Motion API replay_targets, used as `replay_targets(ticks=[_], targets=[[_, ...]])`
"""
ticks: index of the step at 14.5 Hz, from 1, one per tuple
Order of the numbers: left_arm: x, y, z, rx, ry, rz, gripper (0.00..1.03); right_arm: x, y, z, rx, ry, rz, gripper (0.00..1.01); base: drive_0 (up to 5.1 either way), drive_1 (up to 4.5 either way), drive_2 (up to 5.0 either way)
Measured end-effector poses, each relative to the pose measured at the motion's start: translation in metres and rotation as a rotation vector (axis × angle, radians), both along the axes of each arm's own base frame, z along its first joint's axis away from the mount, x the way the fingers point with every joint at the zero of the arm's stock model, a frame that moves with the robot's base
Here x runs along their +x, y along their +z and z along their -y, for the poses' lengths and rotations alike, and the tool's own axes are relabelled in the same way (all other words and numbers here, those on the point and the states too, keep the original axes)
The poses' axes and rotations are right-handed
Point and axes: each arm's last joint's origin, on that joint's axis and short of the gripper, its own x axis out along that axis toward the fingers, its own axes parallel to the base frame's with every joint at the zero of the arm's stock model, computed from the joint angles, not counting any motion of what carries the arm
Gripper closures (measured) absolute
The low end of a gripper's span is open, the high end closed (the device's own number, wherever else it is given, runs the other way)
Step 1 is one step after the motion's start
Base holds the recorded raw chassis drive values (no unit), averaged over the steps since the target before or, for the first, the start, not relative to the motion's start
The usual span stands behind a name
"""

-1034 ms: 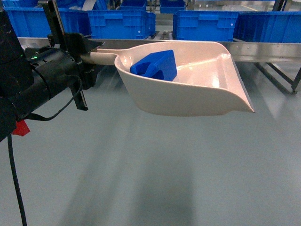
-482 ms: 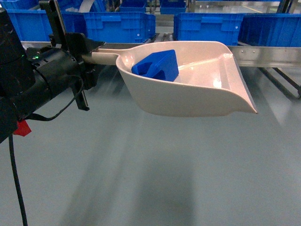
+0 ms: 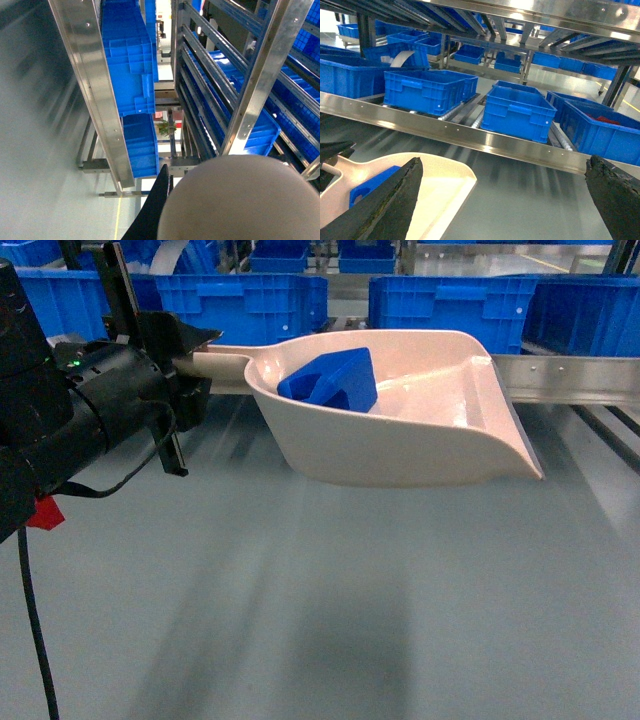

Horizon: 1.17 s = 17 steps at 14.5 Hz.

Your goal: Place part in tray to right shelf

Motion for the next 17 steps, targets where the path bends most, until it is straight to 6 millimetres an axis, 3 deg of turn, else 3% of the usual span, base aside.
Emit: replay_targets(ticks=[17], targets=[[0.0001,0.0001,-0.0007,-0.001,0.002,0.001,0.91,0.0,0.0002,0.0,0.001,0.0,0.001,0.03,0.0,4.26,-4.3]])
